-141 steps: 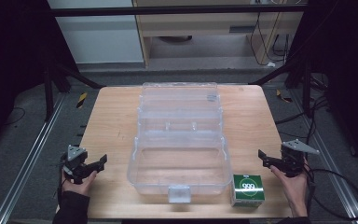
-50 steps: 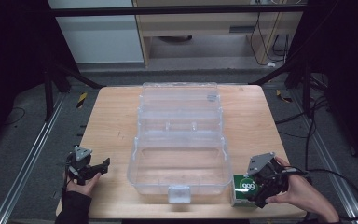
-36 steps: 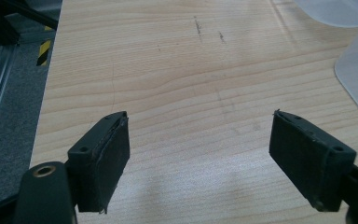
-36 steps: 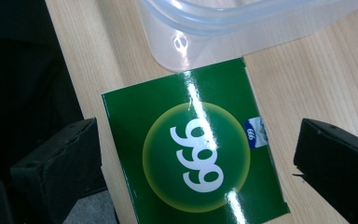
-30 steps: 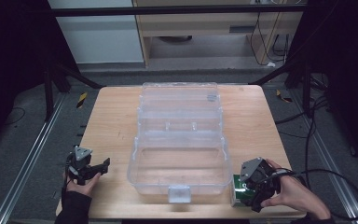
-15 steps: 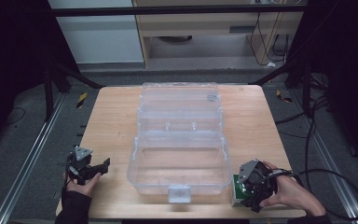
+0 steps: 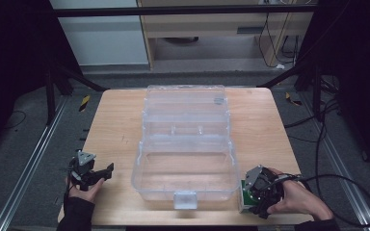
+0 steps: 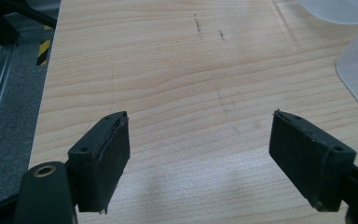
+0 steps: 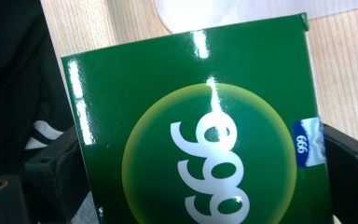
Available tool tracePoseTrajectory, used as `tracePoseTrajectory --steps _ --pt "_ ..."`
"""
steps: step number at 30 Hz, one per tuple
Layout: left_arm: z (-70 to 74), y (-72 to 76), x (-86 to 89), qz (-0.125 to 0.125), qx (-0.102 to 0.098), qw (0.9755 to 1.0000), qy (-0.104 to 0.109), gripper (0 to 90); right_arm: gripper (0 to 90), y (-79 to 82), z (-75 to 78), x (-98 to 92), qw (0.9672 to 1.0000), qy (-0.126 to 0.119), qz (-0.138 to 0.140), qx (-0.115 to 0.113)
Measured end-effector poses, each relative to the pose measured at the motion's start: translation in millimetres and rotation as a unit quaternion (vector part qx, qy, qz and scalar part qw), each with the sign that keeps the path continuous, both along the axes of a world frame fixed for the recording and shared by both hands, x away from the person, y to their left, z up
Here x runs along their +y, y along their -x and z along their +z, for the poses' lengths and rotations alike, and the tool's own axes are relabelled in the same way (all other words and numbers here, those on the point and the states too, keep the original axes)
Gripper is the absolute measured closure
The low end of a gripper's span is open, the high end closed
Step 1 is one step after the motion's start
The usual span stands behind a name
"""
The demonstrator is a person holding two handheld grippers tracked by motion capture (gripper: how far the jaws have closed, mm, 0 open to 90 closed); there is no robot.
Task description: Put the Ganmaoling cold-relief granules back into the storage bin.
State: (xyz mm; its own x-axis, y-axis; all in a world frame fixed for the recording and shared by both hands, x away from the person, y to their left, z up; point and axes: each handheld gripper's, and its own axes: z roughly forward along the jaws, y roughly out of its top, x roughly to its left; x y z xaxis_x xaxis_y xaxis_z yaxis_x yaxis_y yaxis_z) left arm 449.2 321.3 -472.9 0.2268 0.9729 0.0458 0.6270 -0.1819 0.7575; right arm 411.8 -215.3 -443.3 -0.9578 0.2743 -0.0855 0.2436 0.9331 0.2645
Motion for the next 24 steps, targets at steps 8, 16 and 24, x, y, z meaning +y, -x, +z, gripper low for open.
tracePoseTrajectory --steps 8,16,24 --pt "0.0 0.0 -0.1 0.000 0.000 1.0000 0.000 19.9 10.8 -1.2 0.4 -1.9 0.9999 0.010 0.011 0.001" --pt "0.0 0.0 -0.2 0.000 0.000 1.0000 -0.001 20.1 15.6 -0.8 4.1 -7.7 0.9999 -0.003 -0.009 0.009" --pt "-0.2 -0.2 -0.4 0.000 0.001 1.0000 -0.001 20.3 16.0 2.8 10.2 -12.9 0.9995 -0.012 -0.027 0.005"
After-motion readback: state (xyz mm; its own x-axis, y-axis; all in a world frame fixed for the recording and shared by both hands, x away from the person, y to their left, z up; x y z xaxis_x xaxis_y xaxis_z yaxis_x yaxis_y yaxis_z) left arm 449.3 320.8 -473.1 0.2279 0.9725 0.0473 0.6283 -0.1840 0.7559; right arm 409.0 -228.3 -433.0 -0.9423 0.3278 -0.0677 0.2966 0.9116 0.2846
